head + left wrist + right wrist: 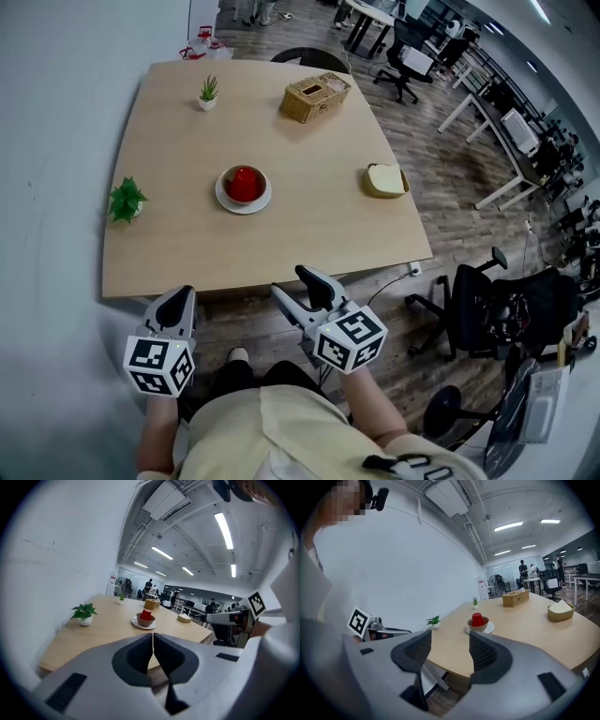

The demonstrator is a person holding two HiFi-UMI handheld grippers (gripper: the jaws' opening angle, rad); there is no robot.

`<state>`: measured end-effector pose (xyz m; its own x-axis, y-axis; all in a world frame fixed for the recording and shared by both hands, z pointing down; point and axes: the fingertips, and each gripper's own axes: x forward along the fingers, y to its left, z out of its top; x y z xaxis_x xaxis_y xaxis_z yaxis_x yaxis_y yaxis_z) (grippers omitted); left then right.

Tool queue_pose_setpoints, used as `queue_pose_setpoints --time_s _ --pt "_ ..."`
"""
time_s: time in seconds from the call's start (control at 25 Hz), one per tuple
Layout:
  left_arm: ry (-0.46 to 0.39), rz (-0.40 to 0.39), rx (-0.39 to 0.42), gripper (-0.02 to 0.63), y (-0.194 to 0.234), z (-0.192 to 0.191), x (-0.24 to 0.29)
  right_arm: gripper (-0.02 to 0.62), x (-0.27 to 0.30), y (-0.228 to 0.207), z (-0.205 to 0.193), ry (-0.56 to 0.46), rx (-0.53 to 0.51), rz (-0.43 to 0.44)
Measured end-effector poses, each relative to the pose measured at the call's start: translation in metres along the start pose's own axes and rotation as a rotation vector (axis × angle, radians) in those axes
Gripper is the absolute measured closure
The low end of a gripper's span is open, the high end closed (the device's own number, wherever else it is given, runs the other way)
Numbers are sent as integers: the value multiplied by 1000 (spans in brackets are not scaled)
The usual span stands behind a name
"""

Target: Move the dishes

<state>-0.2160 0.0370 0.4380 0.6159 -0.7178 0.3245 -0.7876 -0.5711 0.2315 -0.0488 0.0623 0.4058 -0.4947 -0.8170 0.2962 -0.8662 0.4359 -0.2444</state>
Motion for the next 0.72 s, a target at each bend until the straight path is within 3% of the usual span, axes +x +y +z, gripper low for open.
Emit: queue_pose_setpoints --time_s 0.48,0.72 --pt "-17 15 -29 589 20 7 30 341 46 -28 8 51 -25 -6" --pt "-7 73 -32 589 30 10 47 341 80 -54 19 68 -64 15"
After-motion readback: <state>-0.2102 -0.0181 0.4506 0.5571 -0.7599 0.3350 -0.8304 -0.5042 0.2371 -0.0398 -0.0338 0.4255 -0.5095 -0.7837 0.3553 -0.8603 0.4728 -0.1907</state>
